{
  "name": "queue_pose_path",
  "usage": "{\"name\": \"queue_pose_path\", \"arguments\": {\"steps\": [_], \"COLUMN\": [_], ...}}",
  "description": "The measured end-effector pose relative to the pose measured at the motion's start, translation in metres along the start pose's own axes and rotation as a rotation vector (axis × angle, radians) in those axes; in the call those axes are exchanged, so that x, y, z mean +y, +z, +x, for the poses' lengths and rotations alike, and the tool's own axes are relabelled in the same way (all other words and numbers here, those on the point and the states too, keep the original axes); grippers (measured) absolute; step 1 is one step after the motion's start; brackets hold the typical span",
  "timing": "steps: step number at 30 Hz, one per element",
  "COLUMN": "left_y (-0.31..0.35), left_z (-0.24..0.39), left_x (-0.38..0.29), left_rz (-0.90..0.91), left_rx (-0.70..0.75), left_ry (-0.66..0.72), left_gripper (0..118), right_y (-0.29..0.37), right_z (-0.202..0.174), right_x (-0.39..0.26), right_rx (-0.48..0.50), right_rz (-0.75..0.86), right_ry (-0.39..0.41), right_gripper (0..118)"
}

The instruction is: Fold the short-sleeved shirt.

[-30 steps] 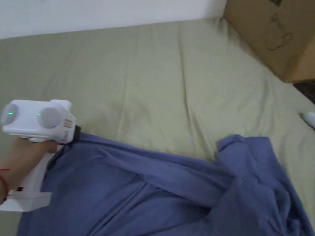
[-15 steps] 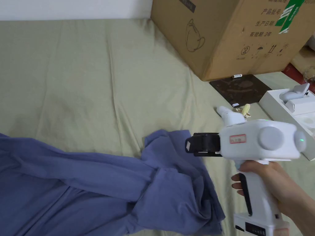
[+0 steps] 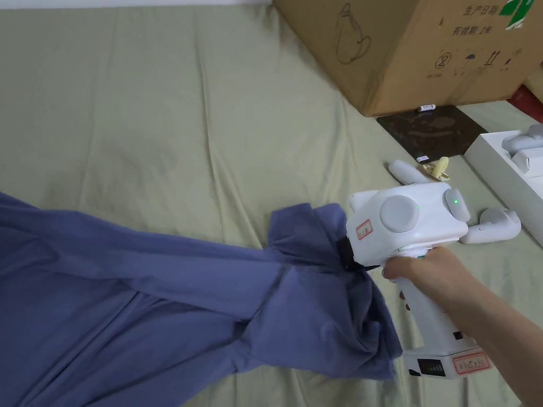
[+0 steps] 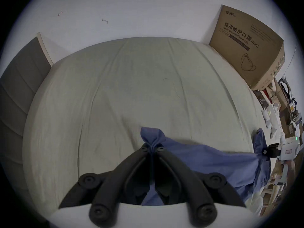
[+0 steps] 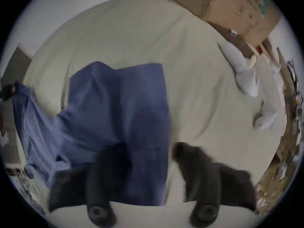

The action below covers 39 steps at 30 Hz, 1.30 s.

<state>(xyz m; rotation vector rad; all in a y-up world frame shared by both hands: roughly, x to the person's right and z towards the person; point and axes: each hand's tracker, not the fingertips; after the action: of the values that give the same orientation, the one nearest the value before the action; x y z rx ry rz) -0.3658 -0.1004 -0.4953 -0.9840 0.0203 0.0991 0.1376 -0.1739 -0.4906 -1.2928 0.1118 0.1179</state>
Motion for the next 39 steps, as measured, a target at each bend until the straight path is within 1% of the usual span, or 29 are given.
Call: {"name": "queue_pose_path", "arguments": {"steps": [1, 2, 3, 4, 6, 7, 8, 10, 13, 15, 17, 20, 22, 25, 28, 31, 33, 36, 39], "left_y": [0.003, 0.008, 0.014, 0.021, 0.04, 0.051, 0.067, 0.101, 0.164, 0.2, 0.252, 0.326, 0.372, 0.439, 0.499, 0.542, 0.557, 0.559, 0.547], "left_z": [0.0, 0.0, 0.0, -0.001, -0.003, -0.005, -0.005, -0.004, 0.002, 0.0, 0.004, 0.007, 0.015, 0.03, 0.04, 0.046, 0.044, 0.04, 0.035], "left_x": [0.0, -0.001, -0.002, -0.003, -0.003, -0.003, -0.003, -0.003, -0.002, 0.005, 0.013, 0.027, 0.031, 0.039, 0.051, 0.071, 0.086, 0.115, 0.146], "left_rz": [0.006, 0.018, 0.033, 0.052, 0.092, 0.11, 0.145, 0.216, 0.342, 0.438, 0.543, 0.656, 0.743, 0.845, 0.934, 0.989, 0.999, 0.984, 0.95], "left_rx": [-0.005, -0.01, -0.019, -0.025, -0.031, -0.026, -0.023, -0.033, -0.041, -0.033, -0.026, -0.038, -0.031, 0.029, 0.043, 0.127, 0.148, 0.188, 0.247], "left_ry": [0.005, 0.013, 0.029, 0.042, 0.061, 0.06, 0.057, 0.062, 0.065, 0.053, 0.046, 0.062, 0.047, -0.003, -0.021, -0.038, -0.041, -0.03, -0.038], "left_gripper": [2, 2, 2, 2, 2, 2, 2, 2, 2, 2, 2, 2, 2, 2, 2, 2, 2, 2, 2], "right_y": [0.001, 0.0, 0.002, 0.006, 0.026, 0.041, 0.064, 0.102, 0.164, 0.21, 0.258, 0.326, 0.368, 0.429, 0.486, 0.537, 0.559, 0.58, 0.585], "right_z": [-0.003, -0.004, -0.002, 0.003, 0.016, 0.021, 0.022, 0.021, 0.02, 0.017, 0.017, 0.012, 0.01, 0.011, 0.011, 0.013, 0.014, 0.011, 0.002], "right_x": [0.0, -0.001, -0.003, -0.002, -0.006, -0.009, -0.014, -0.017, -0.01, -0.005, 0.002, 0.008, 0.012, 0.02, 0.03, 0.047, 0.062, 0.09, 0.126], "right_rx": [-0.025, -0.027, -0.02, 0.007, 0.062, 0.105, 0.115, 0.092, 0.096, 0.123, 0.143, 0.155, 0.154, 0.191, 0.168, 0.167, 0.169, 0.176, 0.171], "right_rz": [0.009, 0.019, 0.027, 0.048, 0.116, 0.168, 0.232, 0.338, 0.522, 0.659, 0.805, 0.978, 1.084, 1.195, 1.312, 1.388, 1.413, 1.424, 1.422], "right_ry": [0.031, 0.061, 0.046, 0.024, -0.056, -0.079, -0.081, -0.058, -0.048, -0.058, -0.059, -0.053, -0.043, -0.034, -0.021, -0.019, -0.022, -0.023, -0.026], "right_gripper": [0, 0, 0, 0, 0, 0, 0, 0, 0, 0, 0, 0, 0, 0, 0, 0, 0, 0, 0]}}
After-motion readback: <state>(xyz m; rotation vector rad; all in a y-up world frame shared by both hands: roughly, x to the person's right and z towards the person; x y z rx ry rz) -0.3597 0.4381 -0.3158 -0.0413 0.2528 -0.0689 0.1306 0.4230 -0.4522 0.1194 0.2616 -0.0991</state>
